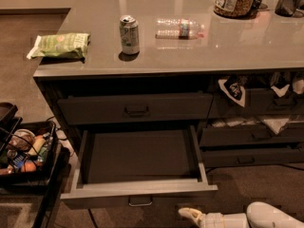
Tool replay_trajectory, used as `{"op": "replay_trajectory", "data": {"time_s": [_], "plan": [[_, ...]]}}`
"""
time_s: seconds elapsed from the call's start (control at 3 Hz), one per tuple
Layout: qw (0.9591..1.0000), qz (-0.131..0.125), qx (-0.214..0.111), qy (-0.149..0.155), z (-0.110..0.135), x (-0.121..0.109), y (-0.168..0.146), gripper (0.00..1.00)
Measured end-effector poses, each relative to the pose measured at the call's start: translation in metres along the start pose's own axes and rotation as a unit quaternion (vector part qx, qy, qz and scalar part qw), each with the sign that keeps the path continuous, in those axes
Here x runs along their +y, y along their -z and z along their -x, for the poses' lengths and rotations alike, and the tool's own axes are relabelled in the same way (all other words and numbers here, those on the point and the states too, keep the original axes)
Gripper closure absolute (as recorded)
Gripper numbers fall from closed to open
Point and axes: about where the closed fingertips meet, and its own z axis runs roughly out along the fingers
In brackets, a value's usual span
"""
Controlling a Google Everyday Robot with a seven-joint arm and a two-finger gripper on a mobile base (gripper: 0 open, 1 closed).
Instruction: Close middle drawer
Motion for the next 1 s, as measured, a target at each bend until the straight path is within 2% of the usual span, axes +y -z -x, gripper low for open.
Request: {"op": "replay_trajectory", "data": {"time_s": [0.67, 1.0], "plan": [[1.0000, 0.000, 0.000, 0.000, 0.0000, 0.0001, 0.0000, 0.65], [0.9999, -0.002, 0.014, -0.001, -0.0021, 0.0059, -0.0019, 0.89]]}}
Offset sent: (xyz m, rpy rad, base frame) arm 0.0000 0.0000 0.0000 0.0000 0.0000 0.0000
